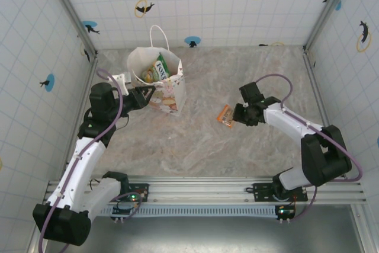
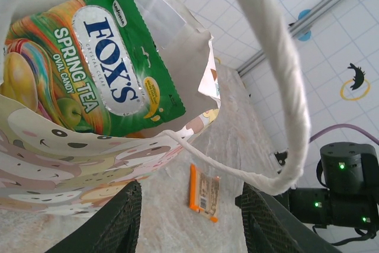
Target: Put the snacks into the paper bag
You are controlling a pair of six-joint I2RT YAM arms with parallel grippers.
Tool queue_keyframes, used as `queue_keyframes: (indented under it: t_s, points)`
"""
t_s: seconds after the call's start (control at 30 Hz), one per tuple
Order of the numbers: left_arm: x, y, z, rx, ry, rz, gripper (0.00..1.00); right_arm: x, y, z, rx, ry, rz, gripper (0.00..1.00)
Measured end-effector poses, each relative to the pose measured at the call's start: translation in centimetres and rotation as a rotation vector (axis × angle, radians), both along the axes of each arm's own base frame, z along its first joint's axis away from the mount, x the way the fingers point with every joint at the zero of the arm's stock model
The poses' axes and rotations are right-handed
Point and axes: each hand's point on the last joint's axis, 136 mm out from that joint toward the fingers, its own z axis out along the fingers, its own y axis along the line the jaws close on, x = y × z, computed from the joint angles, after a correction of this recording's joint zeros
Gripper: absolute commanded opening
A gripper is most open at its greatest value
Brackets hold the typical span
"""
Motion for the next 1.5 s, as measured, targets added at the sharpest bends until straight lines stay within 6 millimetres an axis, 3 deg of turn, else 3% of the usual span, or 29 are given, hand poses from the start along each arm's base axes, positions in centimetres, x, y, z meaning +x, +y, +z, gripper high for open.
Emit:
queue_keyframes:
  t_s: [0.33, 0.7, 0.93, 1.23, 1.5]
  points:
    - [0.0, 0.0, 0.0, 0.0, 0.0, 0.0, 0.47, 1.6, 0.8, -1.9, 0.058, 0.018, -0.002, 0.39]
    - [0.0, 0.0, -0.1, 0.001, 0.004, 0.0, 0.47, 2.7, 0.2, -3.5, 0.064, 0.031, -0.028, 0.37]
    - [0.0, 0.0, -0.2, 0.002, 0.008, 0.0, 0.47, 2.9, 0.1, -5.0, 0.065, 0.054, -0.028, 0.31]
    - [0.0, 0.1, -0.2, 0.004, 0.008, 0.004, 0.46, 3.8, 0.8, -4.9, 0.103, 0.028, -0.01, 0.04]
    - [0.1, 0.1, -0.2, 0.008, 0.006, 0.009, 0.46, 3.8, 0.8, -4.3, 0.105, 0.012, -0.009, 0.0]
